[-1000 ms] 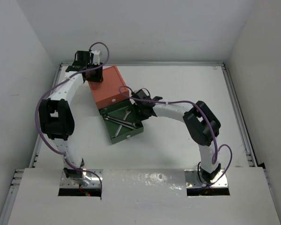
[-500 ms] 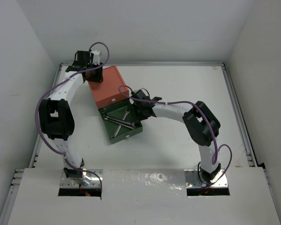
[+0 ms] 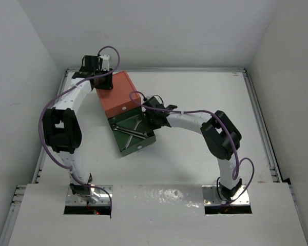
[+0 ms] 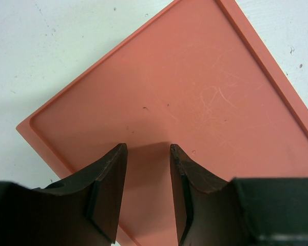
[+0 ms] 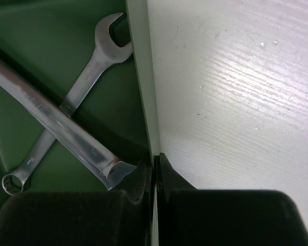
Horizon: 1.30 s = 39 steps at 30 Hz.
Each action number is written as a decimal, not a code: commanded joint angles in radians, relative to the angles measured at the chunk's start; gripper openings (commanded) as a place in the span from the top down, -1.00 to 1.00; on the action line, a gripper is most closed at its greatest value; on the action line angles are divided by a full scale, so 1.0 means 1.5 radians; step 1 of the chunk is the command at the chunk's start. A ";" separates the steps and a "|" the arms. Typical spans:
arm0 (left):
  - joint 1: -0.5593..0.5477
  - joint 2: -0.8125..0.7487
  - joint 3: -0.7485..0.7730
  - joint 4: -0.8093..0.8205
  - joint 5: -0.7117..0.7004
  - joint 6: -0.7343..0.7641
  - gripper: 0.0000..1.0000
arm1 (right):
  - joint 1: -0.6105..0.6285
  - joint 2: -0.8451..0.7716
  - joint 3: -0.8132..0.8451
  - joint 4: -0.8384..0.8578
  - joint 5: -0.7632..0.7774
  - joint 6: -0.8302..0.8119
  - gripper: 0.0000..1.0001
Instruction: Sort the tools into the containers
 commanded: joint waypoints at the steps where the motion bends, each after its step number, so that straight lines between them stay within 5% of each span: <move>1: 0.011 0.010 0.005 -0.016 0.004 0.001 0.28 | -0.008 -0.049 0.058 0.138 0.019 0.033 1.00; 9: 0.011 0.012 0.005 -0.016 0.009 0.001 0.28 | -0.012 -0.051 0.032 0.126 0.021 0.038 1.00; 10: 0.011 0.012 0.005 -0.016 0.008 0.002 0.28 | -0.013 -0.051 0.027 0.123 0.017 0.034 0.95; 11: 0.011 0.012 0.005 -0.017 0.008 0.001 0.28 | -0.017 -0.053 0.018 0.124 0.010 0.030 0.63; 14: 0.011 0.013 0.005 -0.016 0.010 0.001 0.28 | -0.018 -0.052 0.020 0.128 -0.022 -0.016 0.21; 20: 0.011 0.016 0.005 -0.020 0.015 0.000 0.28 | -0.018 -0.049 0.078 0.086 -0.081 -0.143 0.03; 26: 0.011 0.016 0.005 -0.019 0.012 0.003 0.28 | -0.008 -0.130 -0.002 0.125 -0.316 -0.496 0.00; 27: 0.011 0.018 0.007 -0.018 0.012 0.002 0.28 | -0.001 -0.171 -0.036 0.114 -0.445 -0.599 0.01; 28: 0.011 0.018 0.008 -0.018 0.011 0.002 0.28 | 0.003 -0.172 -0.036 0.114 -0.446 -0.600 0.03; 32: 0.011 0.021 0.014 -0.023 0.008 0.002 0.28 | 0.057 -0.190 -0.047 -0.053 -0.472 -0.882 0.14; 39: 0.011 0.021 0.014 -0.025 0.006 0.003 0.28 | 0.103 -0.107 0.009 -0.203 -0.422 -0.972 -0.05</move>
